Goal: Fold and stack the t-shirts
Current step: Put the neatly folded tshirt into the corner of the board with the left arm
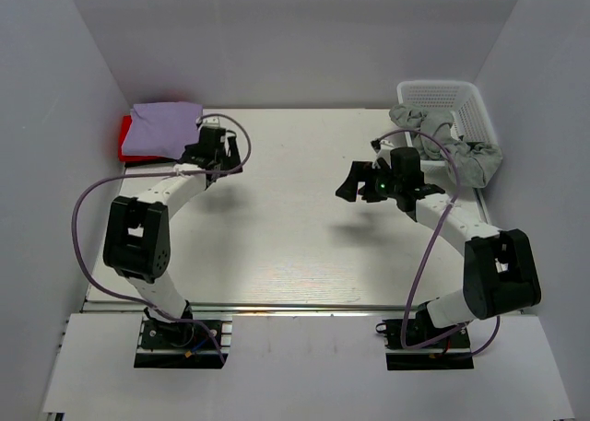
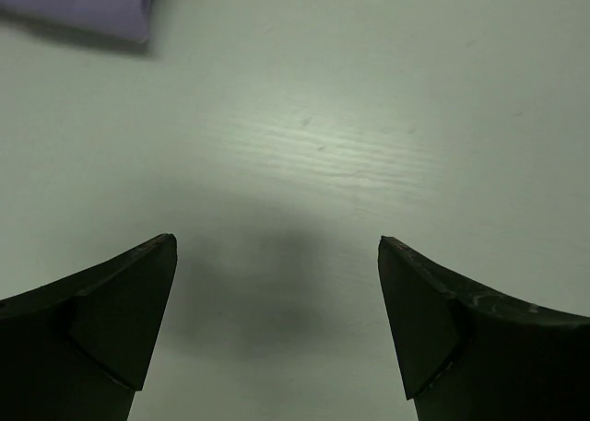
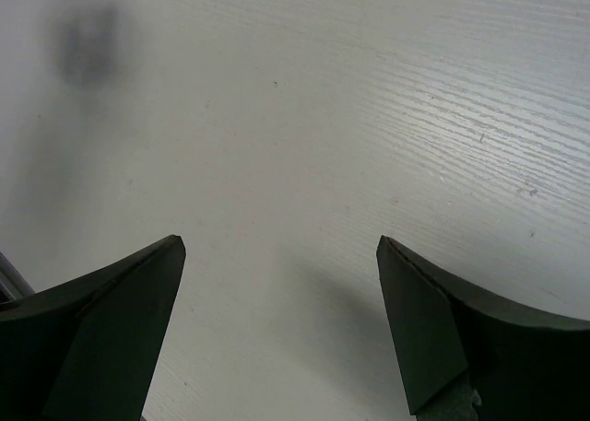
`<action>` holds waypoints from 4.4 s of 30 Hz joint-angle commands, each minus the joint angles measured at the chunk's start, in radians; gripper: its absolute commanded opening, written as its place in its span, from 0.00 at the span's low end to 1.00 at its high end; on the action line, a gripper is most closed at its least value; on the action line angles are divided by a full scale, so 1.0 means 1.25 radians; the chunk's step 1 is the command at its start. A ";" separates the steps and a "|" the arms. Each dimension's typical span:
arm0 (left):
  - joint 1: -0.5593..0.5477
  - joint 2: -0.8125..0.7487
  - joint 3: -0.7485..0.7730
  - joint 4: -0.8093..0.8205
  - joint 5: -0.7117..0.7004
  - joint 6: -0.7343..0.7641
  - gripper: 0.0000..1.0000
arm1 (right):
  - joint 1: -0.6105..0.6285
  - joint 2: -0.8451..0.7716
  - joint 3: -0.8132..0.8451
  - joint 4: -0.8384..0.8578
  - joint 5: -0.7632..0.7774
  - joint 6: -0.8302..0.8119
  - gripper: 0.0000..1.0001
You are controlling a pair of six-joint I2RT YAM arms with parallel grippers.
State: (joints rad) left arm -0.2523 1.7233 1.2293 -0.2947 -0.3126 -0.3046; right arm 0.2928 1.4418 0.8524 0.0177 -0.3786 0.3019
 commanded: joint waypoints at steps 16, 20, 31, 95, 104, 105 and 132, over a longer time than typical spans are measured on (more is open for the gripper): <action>0.350 0.031 -0.035 0.337 0.223 -0.089 0.89 | 0.001 0.071 0.046 0.045 -0.101 -0.005 0.90; 0.408 0.132 0.112 0.269 0.246 -0.080 0.89 | 0.003 0.104 0.084 0.043 -0.123 0.000 0.90; 0.473 0.295 0.315 0.293 0.320 0.115 0.84 | 0.006 0.189 0.139 0.055 -0.160 0.025 0.90; 0.558 0.460 0.535 0.454 0.213 0.078 0.00 | 0.010 0.384 0.262 0.105 -0.258 0.079 0.90; 0.565 0.402 0.424 0.555 0.141 0.060 0.00 | 0.020 0.410 0.275 0.116 -0.271 0.085 0.90; 0.565 0.402 0.424 0.546 0.091 0.050 0.00 | 0.020 0.410 0.279 0.116 -0.273 0.089 0.90; 0.532 0.488 0.560 0.327 0.269 0.075 0.99 | 0.022 0.389 0.284 0.095 -0.291 0.044 0.90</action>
State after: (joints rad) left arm 0.4053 2.3882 1.9141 0.1780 -0.0181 -0.2279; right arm 0.3157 1.9549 1.1824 0.1307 -0.7181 0.3950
